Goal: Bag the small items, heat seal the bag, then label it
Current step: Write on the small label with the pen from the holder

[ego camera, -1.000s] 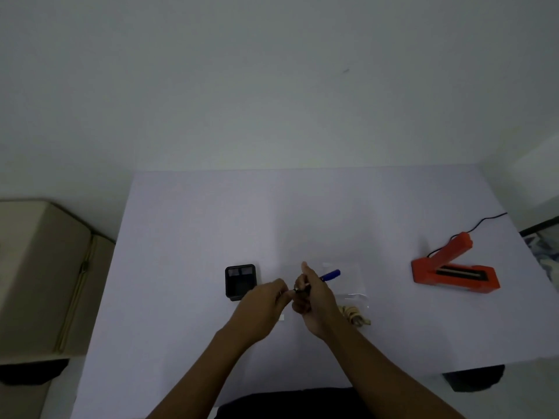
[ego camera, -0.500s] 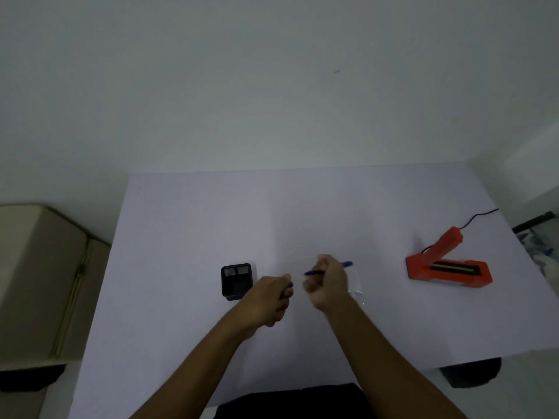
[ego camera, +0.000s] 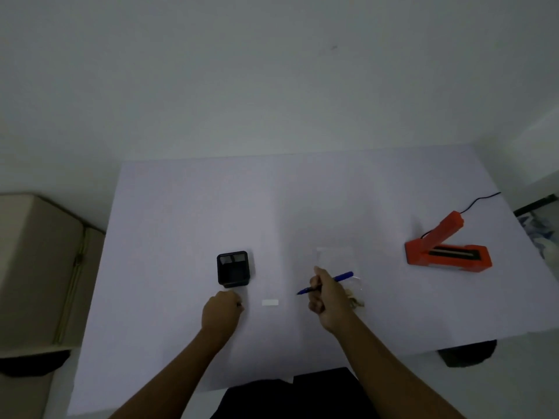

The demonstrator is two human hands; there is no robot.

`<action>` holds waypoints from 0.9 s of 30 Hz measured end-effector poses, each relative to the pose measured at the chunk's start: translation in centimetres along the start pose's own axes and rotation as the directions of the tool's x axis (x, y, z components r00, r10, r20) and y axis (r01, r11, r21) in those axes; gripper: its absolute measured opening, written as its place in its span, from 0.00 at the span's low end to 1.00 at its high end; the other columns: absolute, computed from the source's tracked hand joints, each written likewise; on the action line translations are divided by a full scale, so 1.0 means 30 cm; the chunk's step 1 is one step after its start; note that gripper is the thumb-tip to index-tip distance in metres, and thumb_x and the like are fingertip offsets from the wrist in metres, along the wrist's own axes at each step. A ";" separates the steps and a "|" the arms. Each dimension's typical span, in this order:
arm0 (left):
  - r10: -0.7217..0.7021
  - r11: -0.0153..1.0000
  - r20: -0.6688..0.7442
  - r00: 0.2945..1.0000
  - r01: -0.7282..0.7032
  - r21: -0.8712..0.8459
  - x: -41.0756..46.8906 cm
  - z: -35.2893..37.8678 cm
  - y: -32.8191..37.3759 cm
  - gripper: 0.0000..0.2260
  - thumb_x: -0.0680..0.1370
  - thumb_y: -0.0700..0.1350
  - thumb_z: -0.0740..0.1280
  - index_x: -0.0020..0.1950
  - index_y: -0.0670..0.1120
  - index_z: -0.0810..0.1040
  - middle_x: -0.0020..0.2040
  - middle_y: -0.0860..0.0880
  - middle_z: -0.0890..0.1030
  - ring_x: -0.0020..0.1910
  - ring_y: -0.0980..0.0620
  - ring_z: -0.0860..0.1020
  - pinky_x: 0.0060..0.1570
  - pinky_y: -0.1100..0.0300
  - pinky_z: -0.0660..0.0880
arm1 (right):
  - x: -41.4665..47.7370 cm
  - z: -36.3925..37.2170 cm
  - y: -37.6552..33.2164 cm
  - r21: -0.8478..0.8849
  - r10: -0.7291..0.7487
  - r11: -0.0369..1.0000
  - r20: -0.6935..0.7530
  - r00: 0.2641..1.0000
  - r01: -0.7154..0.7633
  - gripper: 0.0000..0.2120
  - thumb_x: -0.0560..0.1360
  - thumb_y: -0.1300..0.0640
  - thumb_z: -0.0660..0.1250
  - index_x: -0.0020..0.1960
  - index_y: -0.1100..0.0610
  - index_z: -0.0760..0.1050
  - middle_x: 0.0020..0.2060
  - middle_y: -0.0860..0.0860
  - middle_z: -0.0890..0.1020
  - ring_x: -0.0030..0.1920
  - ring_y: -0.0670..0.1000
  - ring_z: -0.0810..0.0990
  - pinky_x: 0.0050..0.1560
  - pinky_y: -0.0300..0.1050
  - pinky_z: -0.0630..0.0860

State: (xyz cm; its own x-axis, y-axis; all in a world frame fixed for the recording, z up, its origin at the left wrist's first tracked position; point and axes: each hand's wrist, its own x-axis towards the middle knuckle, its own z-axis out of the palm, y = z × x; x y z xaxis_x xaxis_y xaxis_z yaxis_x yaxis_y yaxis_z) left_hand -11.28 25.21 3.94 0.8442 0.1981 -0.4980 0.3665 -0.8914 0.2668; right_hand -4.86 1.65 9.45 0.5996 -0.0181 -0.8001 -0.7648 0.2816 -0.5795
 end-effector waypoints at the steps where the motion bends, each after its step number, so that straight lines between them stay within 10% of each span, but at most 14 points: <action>1: -0.006 1.000 -0.006 1.000 0.006 0.014 0.005 0.024 -0.002 0.08 0.78 0.47 0.66 0.49 0.47 0.84 0.47 0.49 0.84 0.44 0.51 0.82 0.44 0.61 0.77 | -0.006 0.005 0.032 -0.048 0.032 0.998 0.006 0.999 -0.031 0.21 0.77 0.48 0.66 0.28 0.55 0.69 0.22 0.49 0.64 0.20 0.46 0.57 0.22 0.38 0.52; 27: -0.007 0.935 -0.007 1.000 0.004 -0.354 0.094 0.205 0.225 0.08 0.81 0.44 0.64 0.46 0.40 0.77 0.44 0.43 0.80 0.39 0.53 0.74 0.42 0.63 0.71 | 0.009 -0.042 0.084 -0.237 0.105 0.965 -0.030 0.994 -0.109 0.22 0.77 0.47 0.66 0.28 0.56 0.71 0.23 0.51 0.61 0.23 0.49 0.56 0.27 0.41 0.54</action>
State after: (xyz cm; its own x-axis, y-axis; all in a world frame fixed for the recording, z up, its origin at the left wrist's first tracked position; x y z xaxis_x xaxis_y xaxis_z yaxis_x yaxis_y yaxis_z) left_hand -8.83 17.25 -0.73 0.8444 0.2072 -0.4941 0.4847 -0.6882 0.5398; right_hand -6.92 1.15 7.57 0.5091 -0.0170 -0.8606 -0.8594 0.0461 -0.5093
